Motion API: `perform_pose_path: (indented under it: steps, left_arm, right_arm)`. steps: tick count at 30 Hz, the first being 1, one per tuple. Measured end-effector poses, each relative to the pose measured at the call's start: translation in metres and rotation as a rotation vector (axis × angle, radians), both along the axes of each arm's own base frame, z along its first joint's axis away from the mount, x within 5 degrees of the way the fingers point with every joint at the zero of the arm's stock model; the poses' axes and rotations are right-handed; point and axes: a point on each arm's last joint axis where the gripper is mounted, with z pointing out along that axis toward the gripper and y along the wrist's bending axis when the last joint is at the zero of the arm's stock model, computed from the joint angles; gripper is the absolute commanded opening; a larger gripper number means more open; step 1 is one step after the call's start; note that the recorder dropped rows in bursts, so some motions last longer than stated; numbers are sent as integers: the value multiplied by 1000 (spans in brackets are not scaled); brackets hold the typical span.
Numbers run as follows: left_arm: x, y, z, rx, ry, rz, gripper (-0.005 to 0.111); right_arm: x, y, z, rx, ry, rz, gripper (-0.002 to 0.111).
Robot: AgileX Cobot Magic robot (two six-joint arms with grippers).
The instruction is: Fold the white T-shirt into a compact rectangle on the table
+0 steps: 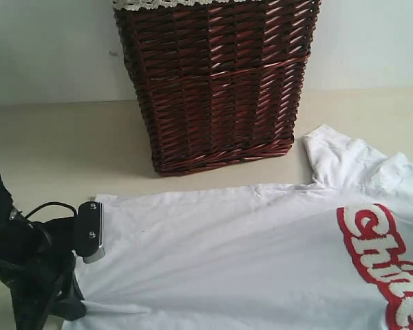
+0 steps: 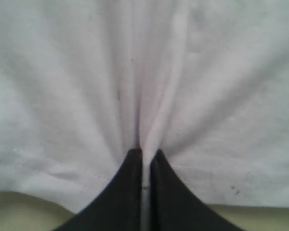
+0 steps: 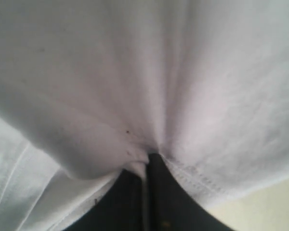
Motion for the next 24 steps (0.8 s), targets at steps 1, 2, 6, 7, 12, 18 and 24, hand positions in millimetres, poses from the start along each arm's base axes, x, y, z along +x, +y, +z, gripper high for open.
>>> perform_pose_path:
  steps: [1,2,6,7,12,18,24]
  left_arm:
    - [0,1,2,15,-6,17,0]
    - [1,4,7,51,-24,54,0]
    - [10,16,27,170,-144,89,0]
    - [14,18,39,183,-197,108,0]
    - [26,24,98,221,-372,231,0]
    - [15,39,156,303,-429,299,0]
    - [1,55,215,330,-636,284,0]
  right_arm:
    - [-1,0,4,-4,-9,-7,0]
    - [-2,2,17,-9,-38,-15,0]
    - [-8,9,58,-24,-135,-30,0]
    - [-10,10,69,-33,-165,-31,0]
    - [-25,19,123,-89,-329,-37,0]
    - [-52,37,179,-122,-516,-45,0]
    - [-80,60,218,-91,-668,16,0]
